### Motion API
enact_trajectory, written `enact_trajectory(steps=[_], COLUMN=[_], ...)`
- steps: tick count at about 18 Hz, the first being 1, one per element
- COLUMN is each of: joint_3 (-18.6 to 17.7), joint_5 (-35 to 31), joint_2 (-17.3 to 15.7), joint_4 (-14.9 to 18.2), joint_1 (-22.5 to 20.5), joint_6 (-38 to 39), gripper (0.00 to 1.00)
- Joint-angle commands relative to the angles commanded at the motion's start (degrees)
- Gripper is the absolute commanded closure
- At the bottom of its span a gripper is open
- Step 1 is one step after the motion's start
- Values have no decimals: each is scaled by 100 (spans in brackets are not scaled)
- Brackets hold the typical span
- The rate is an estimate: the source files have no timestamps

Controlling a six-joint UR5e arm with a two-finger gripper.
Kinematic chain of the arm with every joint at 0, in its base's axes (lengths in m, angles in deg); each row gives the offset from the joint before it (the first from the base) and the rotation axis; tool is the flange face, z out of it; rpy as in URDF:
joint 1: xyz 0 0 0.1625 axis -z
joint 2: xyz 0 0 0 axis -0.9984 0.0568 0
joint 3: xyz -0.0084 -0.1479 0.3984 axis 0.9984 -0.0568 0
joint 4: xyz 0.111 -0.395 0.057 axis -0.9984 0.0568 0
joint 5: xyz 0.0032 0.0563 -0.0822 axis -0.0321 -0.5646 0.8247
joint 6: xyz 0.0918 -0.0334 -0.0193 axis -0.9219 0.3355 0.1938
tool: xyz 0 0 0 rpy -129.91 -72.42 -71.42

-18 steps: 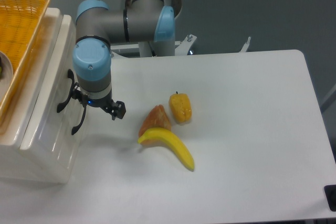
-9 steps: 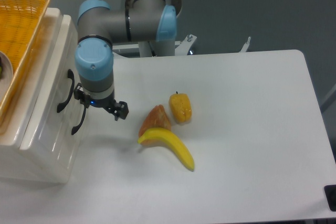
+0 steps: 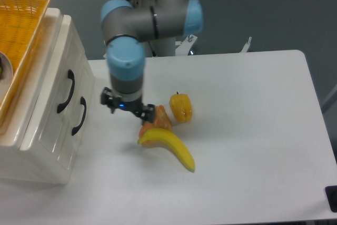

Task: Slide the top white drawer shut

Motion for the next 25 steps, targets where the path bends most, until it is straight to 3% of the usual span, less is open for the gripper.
enact_trajectory(steps=[8, 15, 22, 25], joint_3=[-52, -79, 53, -26], joint_5=[-185, -247, -466, -440], joint_2=[-158, -167, -158, -141], joint_4=[44, 44, 44, 44], joint_1=[-1529, -2681, -2884, -3165], joint_6=[-1933, -3023, -3368, -3377], gripper=[0, 0, 0, 0])
